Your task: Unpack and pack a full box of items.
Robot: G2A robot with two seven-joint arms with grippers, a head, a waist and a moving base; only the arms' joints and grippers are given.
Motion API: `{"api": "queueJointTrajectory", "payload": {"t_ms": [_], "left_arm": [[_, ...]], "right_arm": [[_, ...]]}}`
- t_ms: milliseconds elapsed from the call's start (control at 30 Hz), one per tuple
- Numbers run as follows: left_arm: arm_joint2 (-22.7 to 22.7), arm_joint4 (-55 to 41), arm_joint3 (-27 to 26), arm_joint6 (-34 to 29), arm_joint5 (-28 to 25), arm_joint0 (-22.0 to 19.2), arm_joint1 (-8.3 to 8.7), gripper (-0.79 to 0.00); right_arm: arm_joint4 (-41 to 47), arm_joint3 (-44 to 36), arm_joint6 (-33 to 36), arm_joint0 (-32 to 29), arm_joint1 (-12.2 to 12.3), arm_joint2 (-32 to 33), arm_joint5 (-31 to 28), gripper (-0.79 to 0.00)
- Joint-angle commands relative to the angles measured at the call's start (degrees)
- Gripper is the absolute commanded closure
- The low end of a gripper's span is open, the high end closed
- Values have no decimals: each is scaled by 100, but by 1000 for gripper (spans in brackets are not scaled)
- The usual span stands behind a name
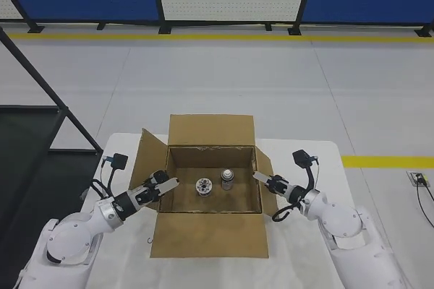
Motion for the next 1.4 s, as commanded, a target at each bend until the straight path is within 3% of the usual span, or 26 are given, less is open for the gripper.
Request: {"api": "queueJointTrajectory", "payload": {"t_ms": [0, 433, 667, 767, 1000, 1067, 1367], "left_arm": [[24, -8, 30, 8, -14, -18, 6, -785], [169, -35, 154, -6, 48, -190, 42, -785], [208, -64, 164, 36, 51, -234, 62, -785], [178, -93, 156, 55, 35, -221, 75, -785], [126, -181, 136, 122, -31, -152, 102, -785], [131, -228, 134, 129, -67, -128, 107, -785], [188, -222, 140, 53, -59, -141, 123, -785]], "right_arm": [[-1, 73, 33, 25, 6, -27, -12, -785], [-211, -97, 347, -174, 112, -44, -548, -785], [-347, -528, -327, -354, 127, 43, -260, -785], [-792, -956, -797, -467, 124, -36, 11, -785], [-1560, -1710, -816, -353, 106, -530, 82, -785], [-2039, -1744, -977, -248, 89, -698, 364, -785], [-2067, -1774, -958, -195, 69, -820, 458, -785]]}}
